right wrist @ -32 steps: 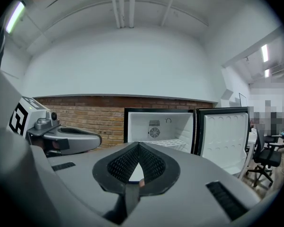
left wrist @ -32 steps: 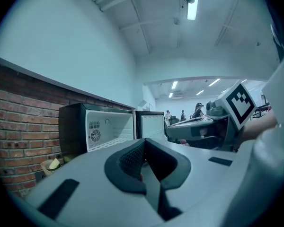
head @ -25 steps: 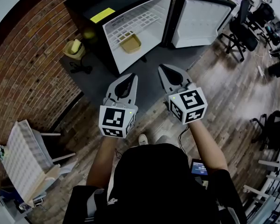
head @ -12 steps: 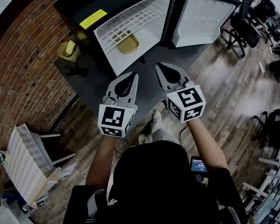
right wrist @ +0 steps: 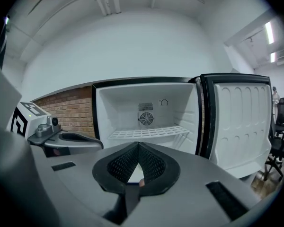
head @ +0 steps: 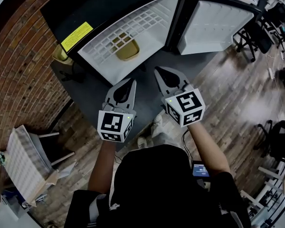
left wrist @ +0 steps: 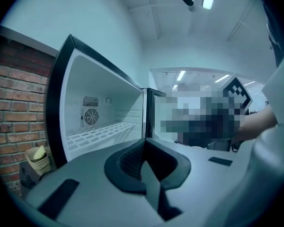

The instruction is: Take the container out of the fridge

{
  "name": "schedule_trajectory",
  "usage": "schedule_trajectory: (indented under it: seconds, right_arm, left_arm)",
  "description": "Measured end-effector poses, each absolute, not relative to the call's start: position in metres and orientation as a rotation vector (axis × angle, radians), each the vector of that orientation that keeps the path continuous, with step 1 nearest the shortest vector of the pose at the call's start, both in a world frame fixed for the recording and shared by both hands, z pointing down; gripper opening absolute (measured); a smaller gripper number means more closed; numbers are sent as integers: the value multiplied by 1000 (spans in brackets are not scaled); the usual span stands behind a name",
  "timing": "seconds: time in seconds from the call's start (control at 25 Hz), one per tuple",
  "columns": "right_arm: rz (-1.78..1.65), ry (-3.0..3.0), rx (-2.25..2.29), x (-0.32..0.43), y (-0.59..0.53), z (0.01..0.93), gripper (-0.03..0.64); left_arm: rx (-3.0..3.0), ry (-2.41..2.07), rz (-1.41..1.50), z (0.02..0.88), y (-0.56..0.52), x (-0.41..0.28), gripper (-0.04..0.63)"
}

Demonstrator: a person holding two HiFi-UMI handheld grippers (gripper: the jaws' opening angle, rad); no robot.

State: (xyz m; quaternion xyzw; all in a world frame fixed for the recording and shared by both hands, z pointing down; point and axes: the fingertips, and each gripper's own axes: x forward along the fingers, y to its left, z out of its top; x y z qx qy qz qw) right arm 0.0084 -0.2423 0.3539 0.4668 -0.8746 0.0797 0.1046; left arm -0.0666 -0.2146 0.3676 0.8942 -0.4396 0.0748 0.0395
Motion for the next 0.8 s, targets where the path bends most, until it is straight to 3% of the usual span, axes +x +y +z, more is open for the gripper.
schedule_trajectory:
  seconds: [0.8]
  right_arm:
    - [443, -2528, 1220, 32, -340, 454, 40]
  left_arm:
    - [2660, -1252, 525, 486, -327, -30, 14]
